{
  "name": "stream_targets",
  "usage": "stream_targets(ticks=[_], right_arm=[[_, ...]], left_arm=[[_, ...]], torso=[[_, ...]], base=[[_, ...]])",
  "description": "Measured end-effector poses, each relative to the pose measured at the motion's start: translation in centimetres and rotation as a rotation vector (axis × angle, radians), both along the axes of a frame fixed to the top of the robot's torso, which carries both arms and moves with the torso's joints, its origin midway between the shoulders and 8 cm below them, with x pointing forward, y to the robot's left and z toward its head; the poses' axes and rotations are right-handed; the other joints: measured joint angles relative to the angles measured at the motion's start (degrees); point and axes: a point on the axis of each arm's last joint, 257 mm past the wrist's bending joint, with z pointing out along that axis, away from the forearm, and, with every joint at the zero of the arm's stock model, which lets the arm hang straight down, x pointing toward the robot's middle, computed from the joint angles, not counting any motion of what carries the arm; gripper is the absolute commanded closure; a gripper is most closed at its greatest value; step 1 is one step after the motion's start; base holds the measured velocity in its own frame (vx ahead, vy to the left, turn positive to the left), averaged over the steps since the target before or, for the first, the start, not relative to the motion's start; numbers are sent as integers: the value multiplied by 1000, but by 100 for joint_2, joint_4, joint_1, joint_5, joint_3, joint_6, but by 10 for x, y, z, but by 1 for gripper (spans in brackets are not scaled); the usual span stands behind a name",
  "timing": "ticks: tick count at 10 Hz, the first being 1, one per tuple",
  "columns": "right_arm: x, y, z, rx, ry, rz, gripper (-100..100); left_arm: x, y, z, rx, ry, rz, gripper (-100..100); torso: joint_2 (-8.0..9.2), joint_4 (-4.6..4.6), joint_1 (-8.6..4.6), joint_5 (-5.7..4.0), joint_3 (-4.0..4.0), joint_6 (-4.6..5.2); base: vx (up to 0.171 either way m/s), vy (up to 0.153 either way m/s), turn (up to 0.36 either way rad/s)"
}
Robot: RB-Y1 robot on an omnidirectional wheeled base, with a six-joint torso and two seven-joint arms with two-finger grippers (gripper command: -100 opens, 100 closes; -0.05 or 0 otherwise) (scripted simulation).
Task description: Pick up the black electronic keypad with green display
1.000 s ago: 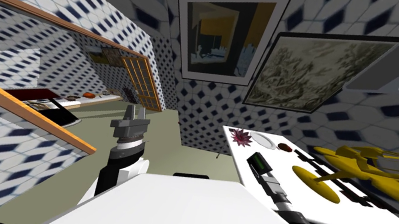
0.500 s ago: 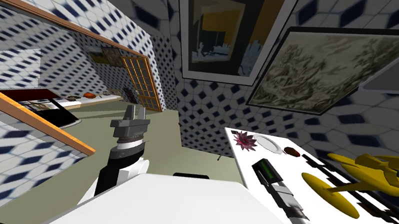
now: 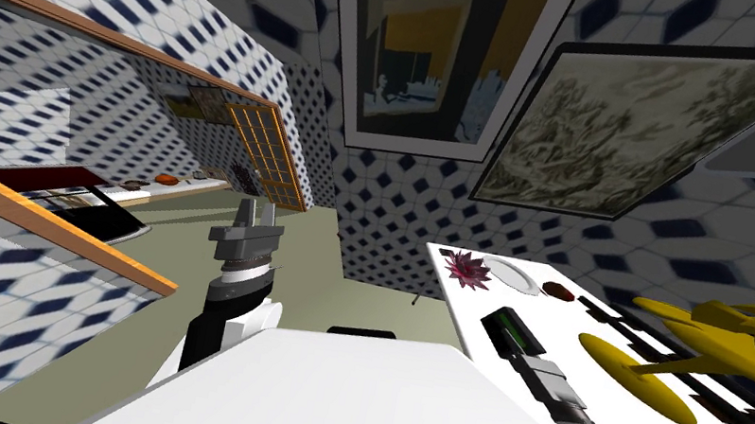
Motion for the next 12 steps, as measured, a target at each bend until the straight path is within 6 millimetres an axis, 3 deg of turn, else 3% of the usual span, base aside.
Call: stream_targets(ticks=[2, 3, 4, 10, 12], right_arm=[[0, 0, 0, 0, 0, 0, 100], [0, 0, 0, 0, 0, 0, 0], [0, 0, 0, 0, 0, 0, 100], [56, 24, -8, 42, -17, 36, 100], [66, 32, -12, 36, -6, 51, 100]], left_arm=[[0, 0, 0, 0, 0, 0, 0], [0, 0, 0, 0, 0, 0, 0], [0, 0, 0, 0, 0, 0, 0], [0, 0, 0, 0, 0, 0, 0], [0, 0, 0, 0, 0, 0, 0]], torso=[[1, 0, -1, 0, 1, -1], [1, 1, 0, 0, 1, -1], [1, 1, 0, 0, 1, 0], [42, -23, -28, -84, 8, 1], [39, -41, -27, -113, -1, 12]], base=[[0, 0, 0], [0, 0, 0], [-86, -21, -31], [-100, -35, -9], [-60, -18, -15]])
